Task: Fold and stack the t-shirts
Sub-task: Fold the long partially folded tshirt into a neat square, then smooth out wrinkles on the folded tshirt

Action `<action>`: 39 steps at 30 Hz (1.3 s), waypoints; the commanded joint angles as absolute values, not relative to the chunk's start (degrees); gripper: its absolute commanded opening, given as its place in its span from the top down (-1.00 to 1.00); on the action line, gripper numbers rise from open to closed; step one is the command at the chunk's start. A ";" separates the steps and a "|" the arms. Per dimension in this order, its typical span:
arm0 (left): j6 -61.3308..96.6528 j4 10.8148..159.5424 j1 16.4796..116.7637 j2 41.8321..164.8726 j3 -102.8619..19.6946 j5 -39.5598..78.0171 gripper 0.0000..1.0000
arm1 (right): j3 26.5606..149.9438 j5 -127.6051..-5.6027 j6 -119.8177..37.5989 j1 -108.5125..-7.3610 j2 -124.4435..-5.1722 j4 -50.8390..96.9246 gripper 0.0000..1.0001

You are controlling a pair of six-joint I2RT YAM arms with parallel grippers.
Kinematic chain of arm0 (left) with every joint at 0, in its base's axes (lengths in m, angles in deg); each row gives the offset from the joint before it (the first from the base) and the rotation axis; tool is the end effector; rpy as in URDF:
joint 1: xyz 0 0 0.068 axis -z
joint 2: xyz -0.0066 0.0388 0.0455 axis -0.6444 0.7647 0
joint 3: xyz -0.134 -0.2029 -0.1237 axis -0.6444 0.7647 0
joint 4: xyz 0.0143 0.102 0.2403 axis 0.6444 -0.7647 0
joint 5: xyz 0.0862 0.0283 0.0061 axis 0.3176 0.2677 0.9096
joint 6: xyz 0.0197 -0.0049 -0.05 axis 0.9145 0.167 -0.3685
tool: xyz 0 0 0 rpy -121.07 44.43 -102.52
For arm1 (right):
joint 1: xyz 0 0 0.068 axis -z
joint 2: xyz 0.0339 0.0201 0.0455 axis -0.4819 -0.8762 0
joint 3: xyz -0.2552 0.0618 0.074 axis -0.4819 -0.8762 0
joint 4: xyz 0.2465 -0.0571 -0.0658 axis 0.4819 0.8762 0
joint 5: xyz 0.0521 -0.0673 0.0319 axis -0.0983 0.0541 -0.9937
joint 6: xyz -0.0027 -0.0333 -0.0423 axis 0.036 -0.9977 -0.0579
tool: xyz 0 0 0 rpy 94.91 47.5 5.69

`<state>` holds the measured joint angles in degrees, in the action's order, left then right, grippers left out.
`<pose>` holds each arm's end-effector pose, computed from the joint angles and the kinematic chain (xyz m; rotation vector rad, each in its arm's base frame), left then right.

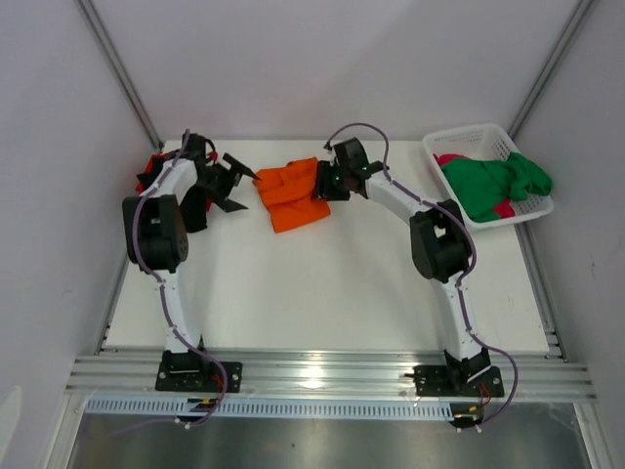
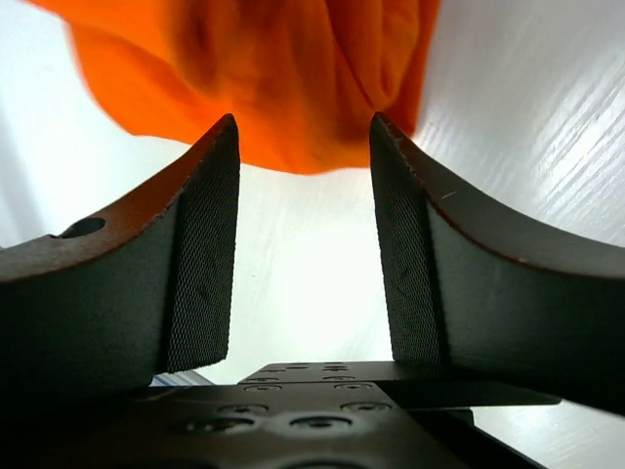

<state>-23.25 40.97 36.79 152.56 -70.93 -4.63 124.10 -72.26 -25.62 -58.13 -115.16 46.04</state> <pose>0.4628 0.0080 0.1953 -1.1604 2.5712 -0.9944 0.4531 0.2638 0.2094 -0.2684 2.4033 0.7048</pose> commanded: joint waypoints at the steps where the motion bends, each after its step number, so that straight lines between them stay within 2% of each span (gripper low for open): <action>1: -22.71 52.57 36.08 145.72 -67.07 -9.50 -0.99 | 121.08 -68.37 -26.57 -59.13 -110.73 43.02 -0.08; 10: -18.49 59.52 36.17 138.43 -54.41 -14.61 -0.99 | 111.77 -67.58 -27.62 -59.48 -104.67 38.97 -0.07; 20: -17.78 60.22 37.74 135.00 -48.87 -16.28 -0.99 | 108.24 -68.97 -27.27 -61.77 -98.16 35.72 -0.06; 31: -20.51 67.17 43.29 125.60 -40.35 -22.87 -0.99 | 112.28 -74.96 -22.61 -63.17 -104.75 31.50 -0.05; 39: -19.45 62.43 41.97 112.96 -43.76 -23.66 -0.99 | 115.36 -76.36 -20.68 -63.44 -110.64 30.98 -0.04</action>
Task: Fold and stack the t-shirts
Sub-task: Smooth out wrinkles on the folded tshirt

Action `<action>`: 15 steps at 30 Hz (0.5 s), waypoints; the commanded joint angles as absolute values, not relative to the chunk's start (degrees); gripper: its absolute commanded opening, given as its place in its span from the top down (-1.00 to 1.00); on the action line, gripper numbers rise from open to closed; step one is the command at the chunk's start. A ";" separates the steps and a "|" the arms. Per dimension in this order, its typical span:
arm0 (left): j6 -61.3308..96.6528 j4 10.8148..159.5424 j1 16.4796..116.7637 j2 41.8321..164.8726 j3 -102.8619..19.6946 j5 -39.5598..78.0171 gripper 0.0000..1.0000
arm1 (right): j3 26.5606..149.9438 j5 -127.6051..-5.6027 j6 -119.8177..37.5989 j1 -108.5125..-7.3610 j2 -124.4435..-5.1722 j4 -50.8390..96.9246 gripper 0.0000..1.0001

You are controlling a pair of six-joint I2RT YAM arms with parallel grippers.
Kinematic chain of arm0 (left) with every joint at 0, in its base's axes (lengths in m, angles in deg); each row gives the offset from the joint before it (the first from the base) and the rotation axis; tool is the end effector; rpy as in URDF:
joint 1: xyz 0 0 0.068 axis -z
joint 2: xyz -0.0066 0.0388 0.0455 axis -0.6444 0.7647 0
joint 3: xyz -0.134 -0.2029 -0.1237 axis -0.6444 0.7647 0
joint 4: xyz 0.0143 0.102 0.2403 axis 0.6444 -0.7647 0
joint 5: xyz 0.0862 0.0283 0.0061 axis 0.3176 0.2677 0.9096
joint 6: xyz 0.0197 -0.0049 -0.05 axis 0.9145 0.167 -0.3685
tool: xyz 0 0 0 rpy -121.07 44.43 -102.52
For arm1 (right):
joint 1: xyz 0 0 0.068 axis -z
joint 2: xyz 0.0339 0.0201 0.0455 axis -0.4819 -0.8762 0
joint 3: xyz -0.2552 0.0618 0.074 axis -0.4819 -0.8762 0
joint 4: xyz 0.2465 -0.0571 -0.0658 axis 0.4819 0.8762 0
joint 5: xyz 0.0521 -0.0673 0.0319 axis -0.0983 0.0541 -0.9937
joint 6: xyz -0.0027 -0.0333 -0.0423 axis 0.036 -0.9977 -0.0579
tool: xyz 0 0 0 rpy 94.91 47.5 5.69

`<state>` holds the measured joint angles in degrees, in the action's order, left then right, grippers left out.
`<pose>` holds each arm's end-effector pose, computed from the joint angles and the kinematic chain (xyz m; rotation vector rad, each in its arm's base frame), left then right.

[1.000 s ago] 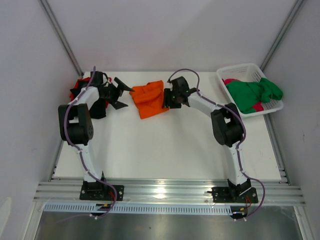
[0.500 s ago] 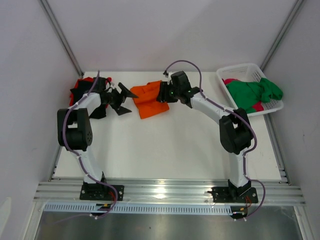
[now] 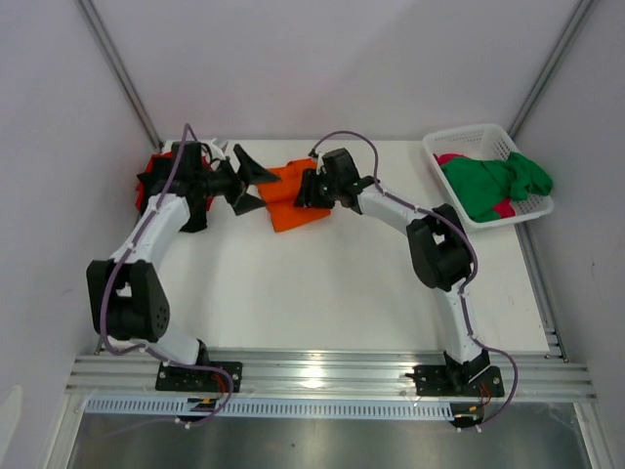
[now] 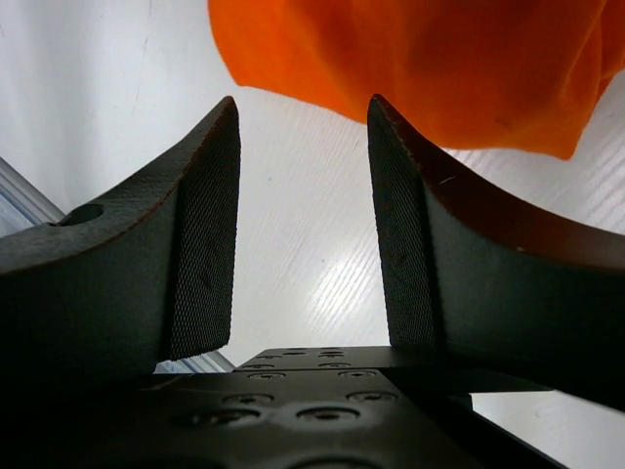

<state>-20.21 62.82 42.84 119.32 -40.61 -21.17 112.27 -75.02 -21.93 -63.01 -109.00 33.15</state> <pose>0.3495 -0.0434 0.2860 -0.4795 2.3414 -1.4250 0.4134 0.2928 0.2131 -0.3308 2.2995 0.8708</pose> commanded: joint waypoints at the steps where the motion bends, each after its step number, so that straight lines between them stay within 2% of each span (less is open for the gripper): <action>1: -19.89 62.25 41.62 111.63 -44.38 -24.36 -0.99 | 115.45 -76.45 -20.33 -63.44 -111.08 30.89 -0.04; 9: -23.67 65.59 40.30 100.29 -48.43 -28.23 -0.99 | 118.78 -78.47 -18.48 -63.70 -115.56 30.18 -0.04; 15: -23.84 64.44 38.80 95.01 -46.68 -28.14 -0.99 | 122.66 -78.65 -19.44 -63.79 -119.16 32.55 -0.03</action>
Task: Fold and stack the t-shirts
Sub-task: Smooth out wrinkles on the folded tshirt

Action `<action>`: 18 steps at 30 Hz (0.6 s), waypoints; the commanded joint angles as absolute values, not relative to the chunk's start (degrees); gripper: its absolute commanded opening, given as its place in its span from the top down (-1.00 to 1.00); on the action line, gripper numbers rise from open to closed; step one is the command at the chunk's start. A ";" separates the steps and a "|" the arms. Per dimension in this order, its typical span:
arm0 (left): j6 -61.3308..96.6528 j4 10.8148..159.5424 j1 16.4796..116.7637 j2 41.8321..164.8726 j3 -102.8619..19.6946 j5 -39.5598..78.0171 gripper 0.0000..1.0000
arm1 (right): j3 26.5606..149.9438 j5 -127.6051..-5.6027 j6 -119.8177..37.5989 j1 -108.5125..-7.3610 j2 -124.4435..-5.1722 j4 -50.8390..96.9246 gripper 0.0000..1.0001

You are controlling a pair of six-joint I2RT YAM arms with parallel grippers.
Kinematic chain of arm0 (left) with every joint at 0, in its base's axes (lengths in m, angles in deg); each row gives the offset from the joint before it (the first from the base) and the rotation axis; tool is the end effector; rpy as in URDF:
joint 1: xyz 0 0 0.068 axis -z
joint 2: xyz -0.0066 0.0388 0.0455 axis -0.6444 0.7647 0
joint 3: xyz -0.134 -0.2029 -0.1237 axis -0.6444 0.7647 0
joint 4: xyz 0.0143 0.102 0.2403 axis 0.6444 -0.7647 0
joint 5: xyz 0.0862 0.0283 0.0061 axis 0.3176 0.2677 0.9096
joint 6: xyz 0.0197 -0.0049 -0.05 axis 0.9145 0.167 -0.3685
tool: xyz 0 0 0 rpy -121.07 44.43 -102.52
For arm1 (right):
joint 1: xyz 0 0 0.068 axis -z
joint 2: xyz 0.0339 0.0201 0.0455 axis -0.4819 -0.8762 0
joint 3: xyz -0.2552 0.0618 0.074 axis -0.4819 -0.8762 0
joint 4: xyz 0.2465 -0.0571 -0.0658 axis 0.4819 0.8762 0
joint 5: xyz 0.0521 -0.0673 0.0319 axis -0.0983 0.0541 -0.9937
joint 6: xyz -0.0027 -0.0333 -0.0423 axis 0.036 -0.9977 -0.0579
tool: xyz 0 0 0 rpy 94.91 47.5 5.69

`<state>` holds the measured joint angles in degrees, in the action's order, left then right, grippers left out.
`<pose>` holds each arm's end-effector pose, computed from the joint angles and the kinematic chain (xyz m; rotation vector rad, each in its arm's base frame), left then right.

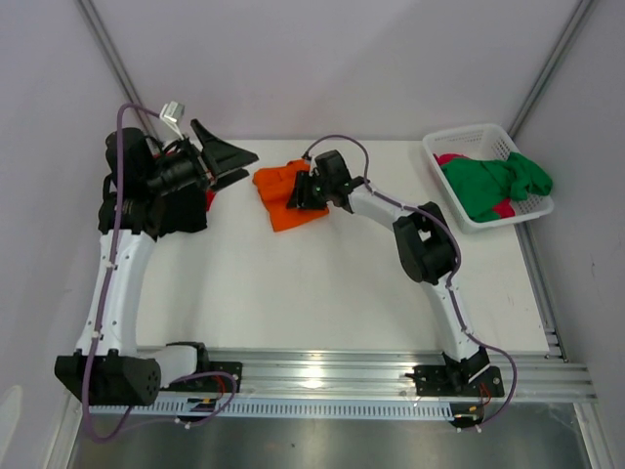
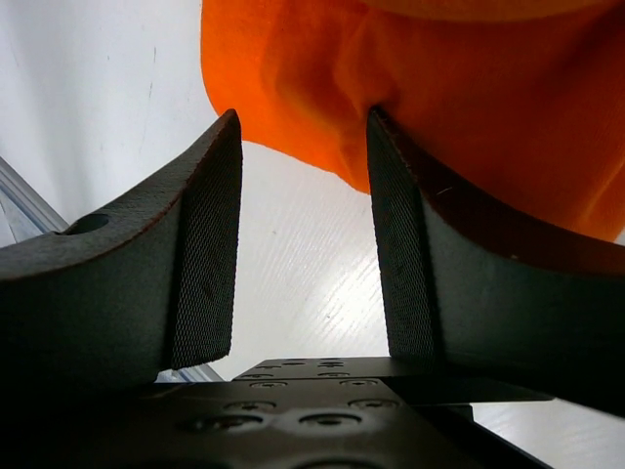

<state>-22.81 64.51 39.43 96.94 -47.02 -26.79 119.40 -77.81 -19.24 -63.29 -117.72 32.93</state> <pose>0.2523 -0.0259 0.4396 -0.1025 1.9059 -1.4479 0.4336 0.3117 0.1789 -0.3112 2.3454 0.9399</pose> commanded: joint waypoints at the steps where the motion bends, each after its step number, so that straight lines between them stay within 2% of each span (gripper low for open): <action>1: -24.11 64.70 38.80 94.31 -46.32 -27.97 -0.99 | 122.57 -78.48 -19.62 -63.79 -119.43 32.64 -0.03; 9: -22.97 62.52 38.72 86.14 -43.42 -28.85 -0.99 | 122.05 -79.09 -19.71 -63.53 -124.61 36.41 -0.02; 18: -20.77 56.63 38.80 83.23 -46.49 -27.01 -0.99 | 110.54 -78.30 -20.32 -64.32 -118.12 40.29 -0.01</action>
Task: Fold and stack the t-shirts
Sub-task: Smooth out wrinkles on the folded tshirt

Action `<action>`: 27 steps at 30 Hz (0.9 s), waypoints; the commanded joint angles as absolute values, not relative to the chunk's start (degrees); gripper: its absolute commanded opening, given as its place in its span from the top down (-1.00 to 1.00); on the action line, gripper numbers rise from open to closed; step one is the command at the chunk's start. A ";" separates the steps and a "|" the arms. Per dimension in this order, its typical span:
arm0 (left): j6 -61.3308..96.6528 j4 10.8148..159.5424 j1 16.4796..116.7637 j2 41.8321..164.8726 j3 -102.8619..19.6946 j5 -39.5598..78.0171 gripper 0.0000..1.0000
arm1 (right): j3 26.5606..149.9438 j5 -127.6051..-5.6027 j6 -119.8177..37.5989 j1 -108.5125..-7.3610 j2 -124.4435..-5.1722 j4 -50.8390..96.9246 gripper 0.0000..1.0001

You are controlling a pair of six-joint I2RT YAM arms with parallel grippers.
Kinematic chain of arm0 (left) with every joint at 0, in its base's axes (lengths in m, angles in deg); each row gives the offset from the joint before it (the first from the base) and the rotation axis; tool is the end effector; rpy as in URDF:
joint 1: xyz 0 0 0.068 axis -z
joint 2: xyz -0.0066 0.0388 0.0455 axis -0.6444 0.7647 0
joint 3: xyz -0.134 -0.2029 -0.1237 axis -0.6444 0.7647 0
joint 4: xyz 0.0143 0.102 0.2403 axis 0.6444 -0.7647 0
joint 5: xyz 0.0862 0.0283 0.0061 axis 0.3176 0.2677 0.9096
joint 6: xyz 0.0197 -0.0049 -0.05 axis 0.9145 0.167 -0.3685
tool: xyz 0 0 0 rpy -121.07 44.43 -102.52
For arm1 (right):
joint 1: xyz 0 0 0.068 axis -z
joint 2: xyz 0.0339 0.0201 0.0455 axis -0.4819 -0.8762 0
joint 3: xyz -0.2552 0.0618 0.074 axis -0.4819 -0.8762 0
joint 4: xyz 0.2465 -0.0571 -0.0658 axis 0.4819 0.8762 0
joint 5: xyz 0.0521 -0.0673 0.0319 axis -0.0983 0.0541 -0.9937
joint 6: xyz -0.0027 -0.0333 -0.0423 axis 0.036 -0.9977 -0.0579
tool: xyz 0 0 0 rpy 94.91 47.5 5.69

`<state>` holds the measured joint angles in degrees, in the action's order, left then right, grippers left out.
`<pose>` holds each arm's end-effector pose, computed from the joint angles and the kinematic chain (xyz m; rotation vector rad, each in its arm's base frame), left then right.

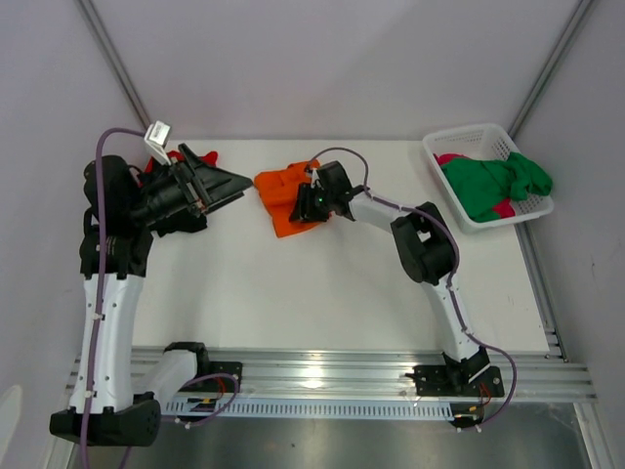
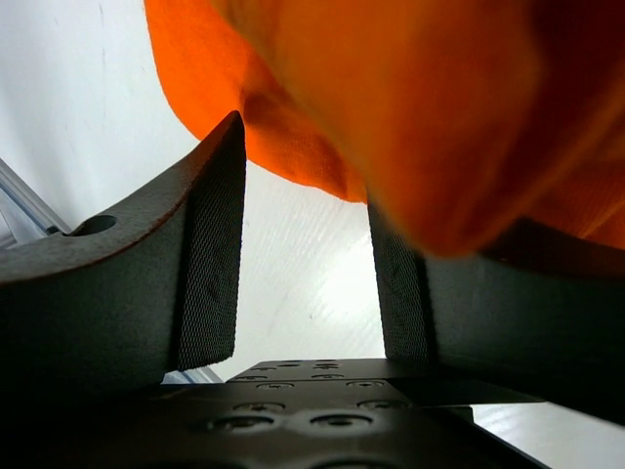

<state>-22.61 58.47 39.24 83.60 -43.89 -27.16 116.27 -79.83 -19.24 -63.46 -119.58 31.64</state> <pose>0.1781 -0.0263 0.4578 -0.0430 1.8473 -1.4320 0.4281 0.3113 0.1466 -0.3283 2.4166 0.9572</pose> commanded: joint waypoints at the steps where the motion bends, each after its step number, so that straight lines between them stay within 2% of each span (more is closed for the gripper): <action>1: -20.33 55.84 38.80 83.58 -48.06 -26.57 -0.99 | 108.79 -78.39 -20.41 -64.49 -115.68 40.12 -0.01; 10: -19.89 55.13 38.80 85.51 -48.16 -26.12 -0.99 | 88.84 -77.87 -19.36 -67.92 -101.42 37.03 0.00; 23: -18.92 54.95 38.72 88.76 -48.25 -27.35 -0.99 | 71.43 -73.29 -16.02 -75.82 -81.39 39.67 0.01; 27: -18.48 55.04 38.72 89.38 -47.99 -27.35 -0.99 | 69.58 -69.95 -14.27 -77.94 -76.64 39.59 0.01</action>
